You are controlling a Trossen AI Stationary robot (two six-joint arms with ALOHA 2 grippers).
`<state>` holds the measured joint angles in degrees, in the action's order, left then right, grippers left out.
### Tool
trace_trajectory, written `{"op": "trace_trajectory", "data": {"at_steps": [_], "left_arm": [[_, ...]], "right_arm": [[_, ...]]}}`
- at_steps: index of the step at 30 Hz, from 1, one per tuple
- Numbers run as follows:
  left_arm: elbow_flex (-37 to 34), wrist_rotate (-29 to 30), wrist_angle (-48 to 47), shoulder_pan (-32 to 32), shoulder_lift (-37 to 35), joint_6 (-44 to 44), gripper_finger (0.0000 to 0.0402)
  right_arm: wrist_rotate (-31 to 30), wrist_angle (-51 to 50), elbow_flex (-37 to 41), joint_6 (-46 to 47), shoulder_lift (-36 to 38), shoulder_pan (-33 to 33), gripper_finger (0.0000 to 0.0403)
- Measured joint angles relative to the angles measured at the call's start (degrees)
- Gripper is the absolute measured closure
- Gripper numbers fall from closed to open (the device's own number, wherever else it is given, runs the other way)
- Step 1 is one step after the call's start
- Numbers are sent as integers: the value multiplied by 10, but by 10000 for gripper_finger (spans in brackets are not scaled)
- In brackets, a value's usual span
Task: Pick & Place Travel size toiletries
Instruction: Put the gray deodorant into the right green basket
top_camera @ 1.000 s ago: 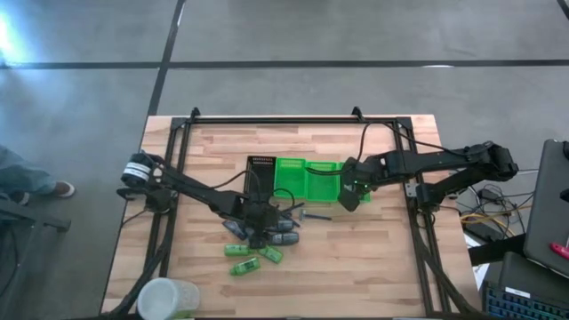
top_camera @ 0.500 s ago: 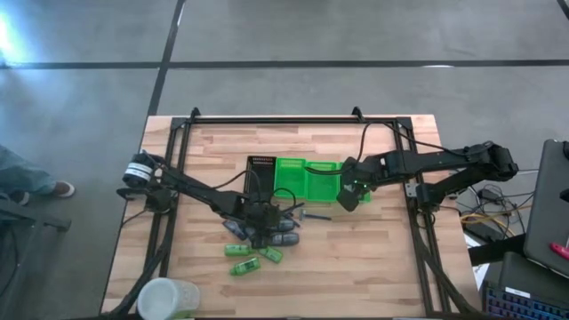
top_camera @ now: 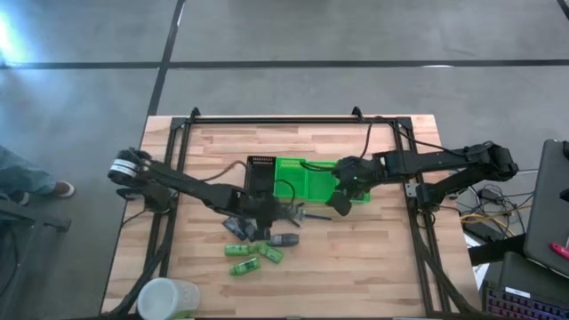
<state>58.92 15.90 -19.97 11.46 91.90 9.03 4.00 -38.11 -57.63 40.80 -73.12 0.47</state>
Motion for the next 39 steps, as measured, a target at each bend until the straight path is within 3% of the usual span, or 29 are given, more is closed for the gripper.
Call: {"op": "trace_trajectory", "data": {"at_steps": [4,7,12,30,39], "left_arm": [[0,86,4,0,-59,15,213],[-1,113,40,-2,-89,7,214],[7,113,94,-8,-95,-19,214],[106,99,101,-42,-5,-102,214],[112,81,125,-49,15,-104,214]], "right_arm": [[12,58,0,27,0,-5,35],[17,105,0,58,0,-19,35],[28,182,-1,101,0,-43,35],[24,144,-24,128,-1,-58,35],[31,152,-22,128,-1,-61,35]]}}
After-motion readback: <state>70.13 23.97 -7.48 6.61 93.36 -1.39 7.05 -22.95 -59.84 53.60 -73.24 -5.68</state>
